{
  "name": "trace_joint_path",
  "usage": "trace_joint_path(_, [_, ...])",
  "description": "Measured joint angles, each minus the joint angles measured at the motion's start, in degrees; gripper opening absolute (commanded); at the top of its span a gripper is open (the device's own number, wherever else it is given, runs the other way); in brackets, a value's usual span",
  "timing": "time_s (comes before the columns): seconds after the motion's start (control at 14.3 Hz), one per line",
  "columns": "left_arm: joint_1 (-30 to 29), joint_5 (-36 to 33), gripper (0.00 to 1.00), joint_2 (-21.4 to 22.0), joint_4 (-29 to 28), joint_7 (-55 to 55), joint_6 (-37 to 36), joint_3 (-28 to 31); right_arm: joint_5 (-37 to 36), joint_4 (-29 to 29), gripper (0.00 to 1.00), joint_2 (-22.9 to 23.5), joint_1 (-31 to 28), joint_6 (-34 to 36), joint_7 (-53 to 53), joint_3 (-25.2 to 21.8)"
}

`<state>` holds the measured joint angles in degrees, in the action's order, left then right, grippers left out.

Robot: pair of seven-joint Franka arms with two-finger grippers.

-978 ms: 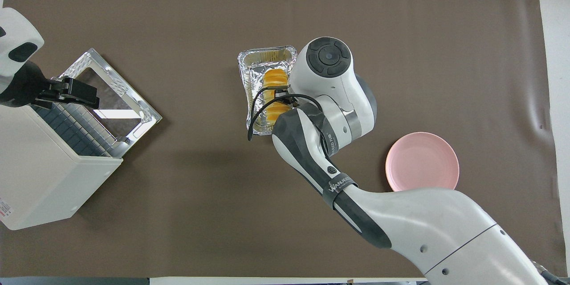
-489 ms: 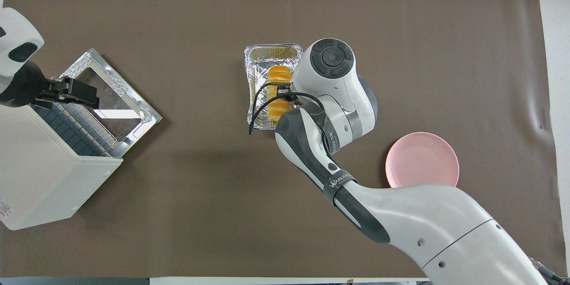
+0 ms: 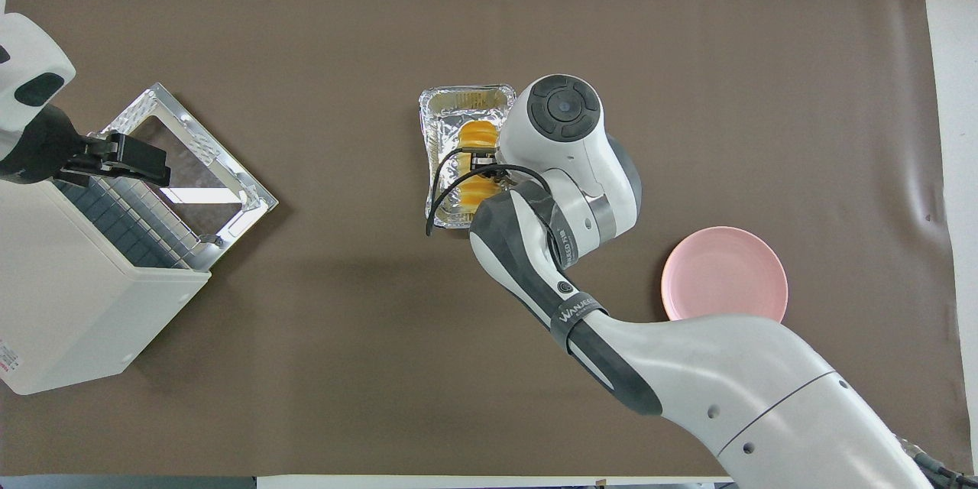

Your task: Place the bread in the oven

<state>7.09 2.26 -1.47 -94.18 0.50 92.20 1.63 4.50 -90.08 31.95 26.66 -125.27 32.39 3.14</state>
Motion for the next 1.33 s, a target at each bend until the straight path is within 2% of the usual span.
trace_joint_path(0.21, [0.0, 0.0, 1.0, 0.0, 0.0, 0.0, 0.0, 0.0, -0.16, 4.3, 0.99, -0.85, -0.77, 9.23, -0.25, -0.76])
trace_joint_path(0.35, [0.0, 0.0, 1.0, 0.0, 0.0, 0.0, 0.0, 0.0, -0.17, 7.45, 1.0, -3.39, -3.35, 14.56, -2.53, -0.93])
trace_joint_path(0.56, [0.0, 0.0, 1.0, 0.0, 0.0, 0.0, 0.0, 0.0, -0.18, 8.02, 1.0, -9.96, -7.87, 21.5, -5.95, -0.99])
trace_joint_path(0.91, [0.12, 0.0, 1.0, 0.0, 0.0, 0.01, -0.04, -0.32, -0.35, 8.03, 1.0, -21.24, -18.8, 35.77, -22.08, -1.23])
trace_joint_path(1.12, [0.14, 0.1, 1.0, 0.0, 0.0, 1.0, -0.19, -0.65, -0.35, 7.31, 1.0, -25.5, -25.33, 40.04, -28.32, -1.33])
trace_joint_path(1.33, [0.5, 0.54, 1.0, 0.0, -0.01, 1.81, -0.49, -1.13, -1.7, 3.63, 1.0, -28.14, -28.07, 40.07, -28.77, -1.35])
